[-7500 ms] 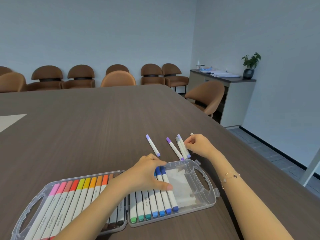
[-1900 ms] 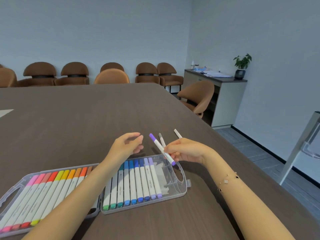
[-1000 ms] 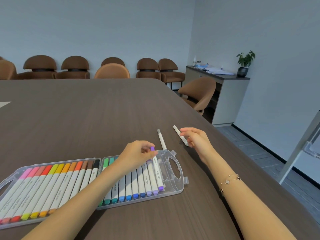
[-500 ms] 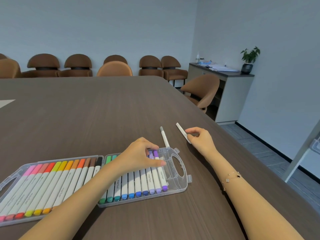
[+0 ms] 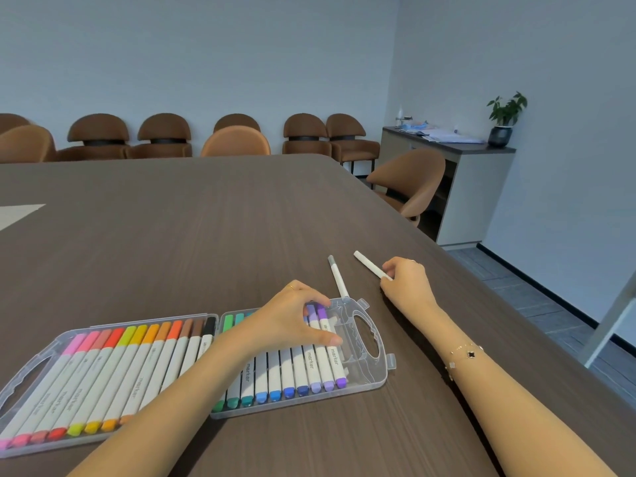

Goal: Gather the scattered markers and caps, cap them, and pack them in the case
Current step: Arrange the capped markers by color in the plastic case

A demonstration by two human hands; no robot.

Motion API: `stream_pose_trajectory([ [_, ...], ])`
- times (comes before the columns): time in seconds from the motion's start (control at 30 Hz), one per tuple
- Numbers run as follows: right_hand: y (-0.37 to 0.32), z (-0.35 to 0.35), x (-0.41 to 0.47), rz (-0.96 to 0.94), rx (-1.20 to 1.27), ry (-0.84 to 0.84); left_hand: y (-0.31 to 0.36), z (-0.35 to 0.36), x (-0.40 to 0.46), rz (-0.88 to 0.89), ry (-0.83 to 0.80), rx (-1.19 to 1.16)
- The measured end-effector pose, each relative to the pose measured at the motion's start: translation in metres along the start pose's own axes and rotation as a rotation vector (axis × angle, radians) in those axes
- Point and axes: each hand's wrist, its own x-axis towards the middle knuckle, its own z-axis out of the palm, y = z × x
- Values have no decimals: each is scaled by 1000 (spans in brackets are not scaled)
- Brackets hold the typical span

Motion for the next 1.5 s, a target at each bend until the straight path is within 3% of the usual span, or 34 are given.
stream_pose_trajectory([
  [0.1,-8,-13,-2,105,97,-146,-6,3,4,-3,109,-123],
  [0.23,-29,-38,-18,244,540,-602,-10,-4,10,-64,381,-453],
  [0.3,-35,-41,-23,216,617,-744,-4,-10,13,-72,445,-616],
  [0.4,-41,-38,-24,152,613,-790,5,-13,19,-103,457,-780],
  [0.73,-42,-44,-30,5,549,-905,8,-3,21,-209,536,-893],
  [0.83,-43,-48,-33,-47,500,-943,11,-4,20,-235,474,-960],
  [0.97,-43,-47,-32,-48,608,-833,15,-11,15,-219,335,-1093],
  [1.13,-32,-36,-23,35,580,-496,20,-4,15,-162,91,-782],
  [1.23,-29,-30,-20,75,553,-432,19,4,20,-143,101,-595],
  [1.5,-28,-25,-16,71,604,-317,11,6,18,-58,202,-387],
])
